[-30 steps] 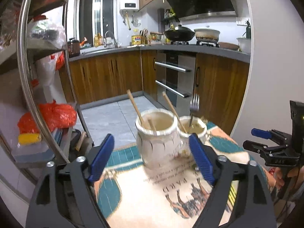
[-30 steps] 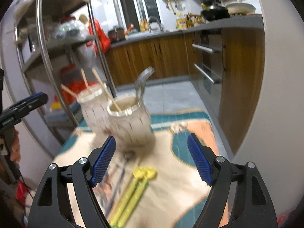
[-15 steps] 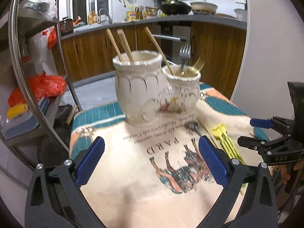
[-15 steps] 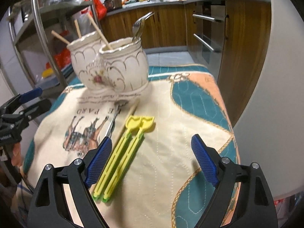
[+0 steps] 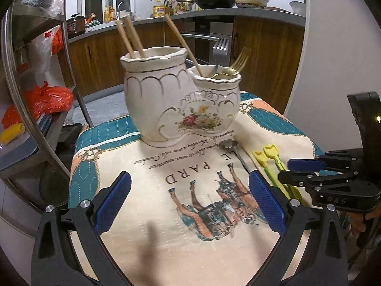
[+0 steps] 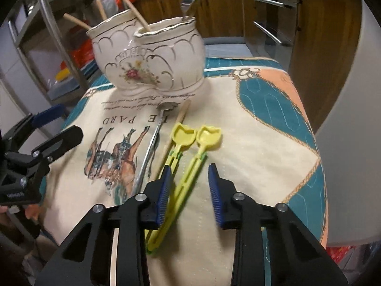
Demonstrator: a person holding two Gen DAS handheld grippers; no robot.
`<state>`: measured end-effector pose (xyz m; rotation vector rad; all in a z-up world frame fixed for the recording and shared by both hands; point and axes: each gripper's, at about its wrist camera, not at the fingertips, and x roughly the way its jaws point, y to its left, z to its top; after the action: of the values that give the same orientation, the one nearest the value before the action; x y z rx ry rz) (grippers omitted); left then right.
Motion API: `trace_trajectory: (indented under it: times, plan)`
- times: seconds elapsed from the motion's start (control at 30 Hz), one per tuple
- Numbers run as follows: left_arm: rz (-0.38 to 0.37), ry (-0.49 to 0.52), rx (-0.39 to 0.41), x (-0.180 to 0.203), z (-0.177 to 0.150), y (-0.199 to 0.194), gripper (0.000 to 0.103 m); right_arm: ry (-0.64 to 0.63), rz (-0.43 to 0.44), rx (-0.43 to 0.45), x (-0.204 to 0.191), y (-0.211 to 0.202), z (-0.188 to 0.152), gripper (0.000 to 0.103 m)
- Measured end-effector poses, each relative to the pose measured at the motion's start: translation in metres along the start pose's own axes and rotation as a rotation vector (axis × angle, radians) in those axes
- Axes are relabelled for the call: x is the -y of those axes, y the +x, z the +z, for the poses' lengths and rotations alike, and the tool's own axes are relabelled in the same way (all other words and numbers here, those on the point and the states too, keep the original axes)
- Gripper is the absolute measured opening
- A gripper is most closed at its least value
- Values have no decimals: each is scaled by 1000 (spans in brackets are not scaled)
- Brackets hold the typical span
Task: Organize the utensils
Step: 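Move both open grippers back down to the yellow tongs and silver spoon, then close the right gripper on the yellow tongs while the left gripper grasps the silver spoon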
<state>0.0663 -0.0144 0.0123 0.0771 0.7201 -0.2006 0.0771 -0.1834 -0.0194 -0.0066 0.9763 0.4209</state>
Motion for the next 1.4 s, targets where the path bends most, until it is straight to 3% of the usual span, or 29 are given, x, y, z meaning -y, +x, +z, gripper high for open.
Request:
trace_trajectory:
  times: [0.07,0.1,0.13,0.43,0.7,0.87,0.97,1.07,1.23,1.3,1.4]
  plan:
    - [-15,0,-9,5,1,2,97,-11,6,-14,-1,2,3,29]
    - [-19,3,-13,8,2,4,97,-19,1,-21,0,2,5,18]
    - [-22,10,-15,13,3,5,97,-15,0,-33,3,4,6,17]
    - [-40,4,-78,39,8,28,95,-20,-1,7,21,-7,1,11]
    - [-61,-7,-176,55,2,53,58,-41,2,30,30,-10,-4,11]
    - [-37,14,-180,65,3,59,54,-37,16,36,32,-9,-5,11]
    - [-9,28,-194,68,5,65,35,-37,18,37,33,-9,-6,11]
    - [-38,31,-199,64,7,67,11,-40,28,35,32,-9,-7,11]
    - [-97,69,-216,54,7,63,10,-62,40,21,30,-9,-5,11]
    - [-105,103,-234,49,4,59,4,-72,43,4,30,-7,-5,11]
    - [-107,147,-257,38,-1,52,3,-105,34,-18,28,-7,-3,18]
